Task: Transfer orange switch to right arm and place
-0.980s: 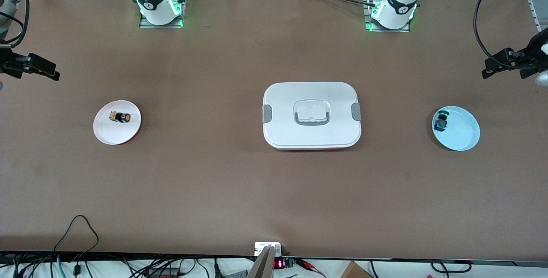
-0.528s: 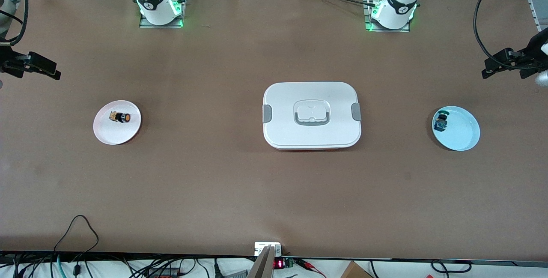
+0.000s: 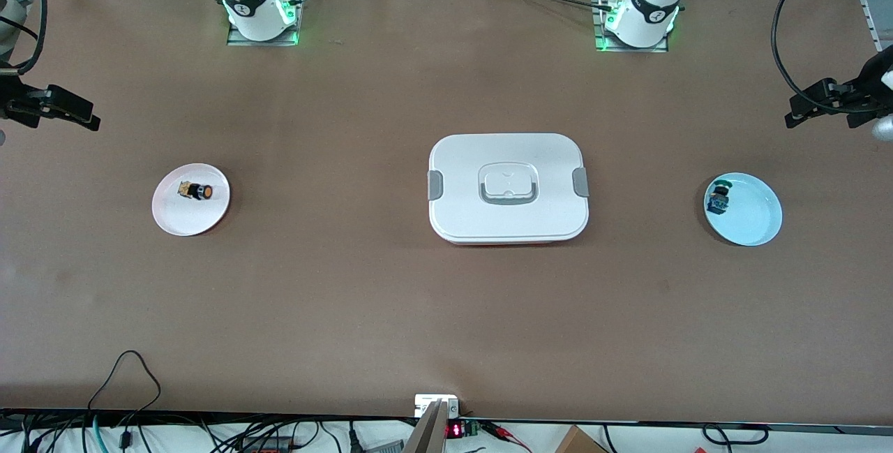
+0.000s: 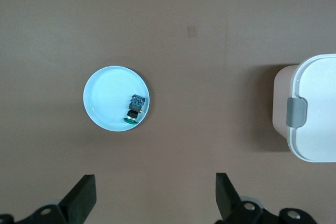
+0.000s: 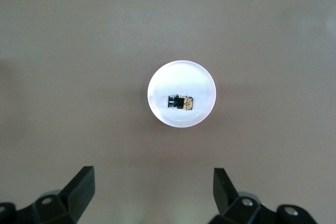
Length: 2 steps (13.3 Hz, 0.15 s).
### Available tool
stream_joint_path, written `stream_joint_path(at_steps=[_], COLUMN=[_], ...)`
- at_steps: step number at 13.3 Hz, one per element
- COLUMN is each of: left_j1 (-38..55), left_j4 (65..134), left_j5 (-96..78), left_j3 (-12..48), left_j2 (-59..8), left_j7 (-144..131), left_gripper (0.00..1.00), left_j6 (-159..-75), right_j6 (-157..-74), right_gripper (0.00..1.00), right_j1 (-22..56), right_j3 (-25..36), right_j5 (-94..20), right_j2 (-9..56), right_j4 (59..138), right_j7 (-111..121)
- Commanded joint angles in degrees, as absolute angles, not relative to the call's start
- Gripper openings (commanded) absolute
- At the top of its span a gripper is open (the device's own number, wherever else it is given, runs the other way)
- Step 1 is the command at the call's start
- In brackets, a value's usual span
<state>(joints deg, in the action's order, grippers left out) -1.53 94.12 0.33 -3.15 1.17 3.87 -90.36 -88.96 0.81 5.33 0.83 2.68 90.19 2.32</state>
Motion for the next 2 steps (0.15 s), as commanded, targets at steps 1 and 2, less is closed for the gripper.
stream_joint_path(at_steps=[1, 2], left_j1=[-1.85, -1.76], left_j4=[94.04, 94.04], left_j5=[1.49, 1.49], left_j3=[-2.90, -2.90], left_j2=[1.23, 1.23], left_j7=[5.01, 5.01], left_gripper=[1.00, 1.00], left_j6=[-90.44, -90.44], right_j6=[-89.30, -89.30], right_gripper=[1.00, 1.00], right_j1=[0.53, 0.53], right_j3=[4.92, 4.92], right_j5=[0.18, 0.18], right_j2=[2.37, 2.37], right_j4=[90.35, 90.35], right_j7=[1.58, 1.58])
